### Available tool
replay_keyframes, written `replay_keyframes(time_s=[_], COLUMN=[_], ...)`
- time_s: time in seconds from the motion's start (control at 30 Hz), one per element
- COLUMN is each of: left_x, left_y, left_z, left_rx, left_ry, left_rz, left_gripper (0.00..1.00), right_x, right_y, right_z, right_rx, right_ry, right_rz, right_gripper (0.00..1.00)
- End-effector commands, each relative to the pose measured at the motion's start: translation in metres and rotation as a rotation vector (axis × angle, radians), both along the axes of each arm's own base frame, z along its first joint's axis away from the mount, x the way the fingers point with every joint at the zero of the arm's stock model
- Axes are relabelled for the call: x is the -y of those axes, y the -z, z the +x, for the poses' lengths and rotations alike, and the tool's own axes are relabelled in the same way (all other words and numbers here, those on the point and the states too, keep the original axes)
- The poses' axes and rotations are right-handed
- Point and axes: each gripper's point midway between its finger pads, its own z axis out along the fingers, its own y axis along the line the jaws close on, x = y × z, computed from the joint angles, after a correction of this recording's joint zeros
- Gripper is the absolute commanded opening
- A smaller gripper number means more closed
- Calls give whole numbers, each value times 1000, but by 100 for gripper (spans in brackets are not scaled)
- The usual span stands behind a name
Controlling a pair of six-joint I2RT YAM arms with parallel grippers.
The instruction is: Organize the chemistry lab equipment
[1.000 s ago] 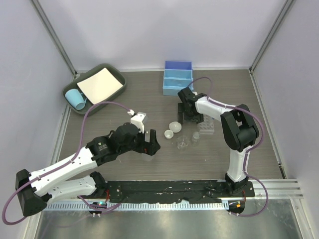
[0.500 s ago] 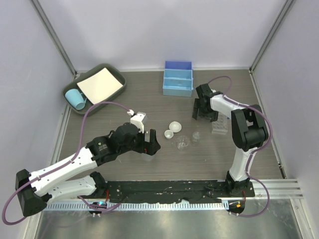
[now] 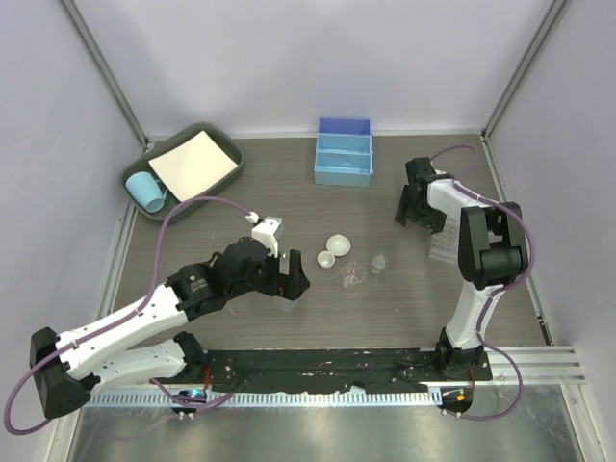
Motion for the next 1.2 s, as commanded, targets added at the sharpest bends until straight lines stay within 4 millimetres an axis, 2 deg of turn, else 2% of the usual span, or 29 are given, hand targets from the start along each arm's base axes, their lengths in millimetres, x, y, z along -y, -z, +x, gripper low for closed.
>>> replay_keyframes(time_s=[0.0,0.2,0.3,0.37,0.4,0.47,0.5,0.57,0.6,0.67,0.7,0.73,0.77,0.83,1.0,1.03,1.07,1.1,1.17], left_x=[0,-2,-2,-1,0,4,4,5,5,6,6,6,6,5,6,5,6,6,6], left_y=[-6,-2,2,-3,-5,-9,-10,-7,-9,-7,-9,-9,-11,-12,-16,-16,-15,-16,-16], left_z=[4,12,16,19,20,24,25,28,28,29,28,28,28,28,28,28,27,27,26], left_rx=[29,40,32,42,47,57,60,50,46,35,35,31,33,34,31,29,26,25,24], left_ry=[-1,-20,-25,-29,-25,-27,-27,-27,-30,-31,-31,-32,-34,-37,-42,-42,-41,-40,-36], left_rz=[-5,46,90,90,94,95,99,126,134,142,142,140,132,127,110,110,109,106,103], left_gripper=[100,100,100,100,100,100,100,100,100,100,100,100,100,100,100,100,100,100,100], right_x=[27,34,20,12,4,-5,-11,-27,-36,-51,-57,-63,-73,-85,-133,-138,-144,-155,-165], right_y=[-2,-8,-22,-34,-49,-64,-78,-92,-109,-116,-132,-129,-146,-149,-157,-156,-164,-156,-162], right_z=[-10,-11,-2,4,11,20,30,40,52,62,72,78,88,97,130,135,143,148,159], right_rx=[-32,-26,23,59,95,126,152,177,216,224,258,251,293,300,360,363,388,379,410], right_ry=[55,81,69,62,48,29,19,-8,-21,-39,-45,-47,-59,-66,-90,-93,-90,-99,-102], right_rz=[-86,-110,-32,0,18,29,41,70,89,102,108,114,128,148,333,357,383,426,471], right_gripper=[84,87,88,88,88,88,88,89,89,89,89,89,90,90,93,93,93,93,93])
